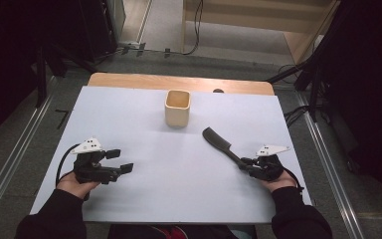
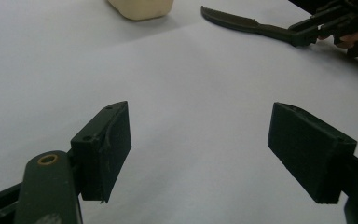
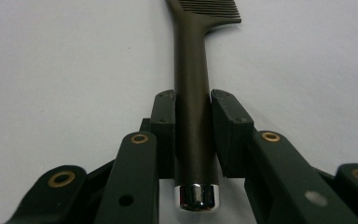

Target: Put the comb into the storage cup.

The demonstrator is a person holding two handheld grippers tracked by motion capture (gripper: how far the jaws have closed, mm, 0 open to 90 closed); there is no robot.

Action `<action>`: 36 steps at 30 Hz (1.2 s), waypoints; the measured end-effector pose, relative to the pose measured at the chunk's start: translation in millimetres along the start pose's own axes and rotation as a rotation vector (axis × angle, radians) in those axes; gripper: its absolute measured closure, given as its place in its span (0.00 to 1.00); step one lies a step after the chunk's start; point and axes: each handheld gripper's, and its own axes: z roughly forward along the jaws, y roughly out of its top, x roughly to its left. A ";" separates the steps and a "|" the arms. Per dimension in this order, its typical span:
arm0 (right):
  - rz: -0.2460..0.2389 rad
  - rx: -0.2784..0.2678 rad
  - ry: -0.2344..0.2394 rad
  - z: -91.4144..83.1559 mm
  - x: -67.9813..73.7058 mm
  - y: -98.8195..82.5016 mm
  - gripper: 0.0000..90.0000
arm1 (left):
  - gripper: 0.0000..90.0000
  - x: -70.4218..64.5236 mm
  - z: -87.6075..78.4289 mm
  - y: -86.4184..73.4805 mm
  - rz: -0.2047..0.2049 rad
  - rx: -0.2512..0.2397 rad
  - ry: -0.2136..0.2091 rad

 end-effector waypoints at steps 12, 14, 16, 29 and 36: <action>0.014 0.008 0.024 -3.5 0.5 6.7 0.78 | 0.24 0.6 0.6 -0.1 0.000 0.000 -0.003; 0.013 0.004 0.019 -4.0 -0.1 6.8 0.78 | 0.24 0.4 1.0 -0.1 0.002 0.006 0.001; 0.039 -0.010 0.029 -7.1 -2.9 7.2 0.78 | 0.24 0.3 1.5 -0.2 0.002 0.009 -0.001; 0.084 -0.070 0.020 -19.4 -6.0 14.4 0.78 | 0.24 -1.5 2.6 -0.2 0.014 -0.012 -0.025; 0.112 -0.093 0.005 -25.0 -3.9 23.5 0.78 | 0.24 -6.6 6.9 0.5 0.032 -0.027 -0.062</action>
